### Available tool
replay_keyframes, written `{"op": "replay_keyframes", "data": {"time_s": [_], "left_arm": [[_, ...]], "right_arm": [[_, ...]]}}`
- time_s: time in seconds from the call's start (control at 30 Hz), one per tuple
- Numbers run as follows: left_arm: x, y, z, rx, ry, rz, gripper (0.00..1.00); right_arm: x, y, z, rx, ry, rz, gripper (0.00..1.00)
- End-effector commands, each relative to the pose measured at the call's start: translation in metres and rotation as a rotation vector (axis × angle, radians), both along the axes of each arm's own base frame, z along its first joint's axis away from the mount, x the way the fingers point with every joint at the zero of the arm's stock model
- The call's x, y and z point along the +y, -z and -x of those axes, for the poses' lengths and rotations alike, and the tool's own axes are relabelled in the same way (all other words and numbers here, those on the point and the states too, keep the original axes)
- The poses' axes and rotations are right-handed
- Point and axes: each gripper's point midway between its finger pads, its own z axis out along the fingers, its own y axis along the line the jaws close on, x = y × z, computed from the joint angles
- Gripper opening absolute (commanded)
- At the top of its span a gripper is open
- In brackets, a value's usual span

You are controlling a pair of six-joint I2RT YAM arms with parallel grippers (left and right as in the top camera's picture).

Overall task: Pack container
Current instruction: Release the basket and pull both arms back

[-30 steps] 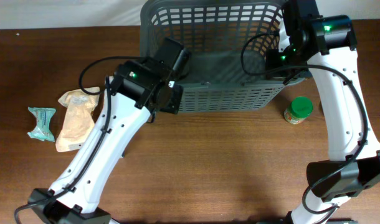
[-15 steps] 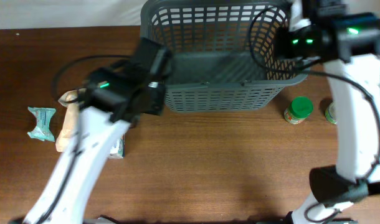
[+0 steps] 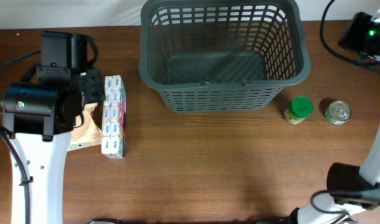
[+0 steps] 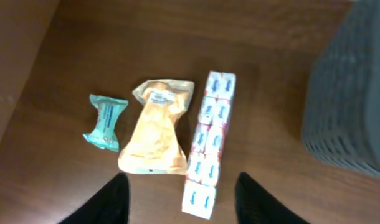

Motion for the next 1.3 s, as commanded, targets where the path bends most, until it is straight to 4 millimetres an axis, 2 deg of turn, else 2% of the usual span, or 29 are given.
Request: {"op": "replay_keyframes", "data": {"time_s": [0.0,0.13,0.23,0.4,0.57,0.77,0.87,1.0,1.2,1.27], "left_arm": [[0.014,-0.004,-0.001,-0.015,-0.040,-0.013,0.52],[0.020,-0.002,0.000,-0.006,-0.057,-0.014,0.56],[0.020,0.000,0.002,0.003,-0.057,-0.015,0.57],[0.020,0.001,0.003,0.011,-0.057,-0.016,0.57],[0.020,0.007,0.004,0.041,-0.057,-0.018,0.57],[0.019,0.024,0.000,0.114,-0.055,-0.022,0.57],[0.019,0.034,-0.003,0.157,-0.054,-0.025,0.52],[0.019,0.043,-0.008,0.187,-0.054,-0.027,0.52],[0.018,0.045,-0.010,0.190,-0.054,-0.027,0.53],[0.018,0.044,-0.010,0.189,-0.054,-0.028,0.52]], "right_arm": [[-0.004,0.029,-0.025,0.044,0.001,-0.038,0.04],[-0.007,0.067,-0.048,0.113,0.016,-0.074,0.04],[0.000,0.092,-0.061,0.159,-0.012,-0.128,0.04],[0.010,0.119,-0.080,0.179,-0.056,-0.203,0.04],[0.011,0.116,-0.091,0.137,-0.077,-0.205,0.04],[0.022,0.111,-0.095,0.112,-0.119,-0.253,0.04],[0.022,0.111,-0.095,0.111,-0.121,-0.256,0.04],[0.032,0.109,-0.096,0.103,-0.153,-0.300,0.04],[0.043,0.108,-0.096,0.104,-0.179,-0.309,0.04],[0.054,0.108,-0.097,0.106,-0.202,-0.305,0.04]]}}
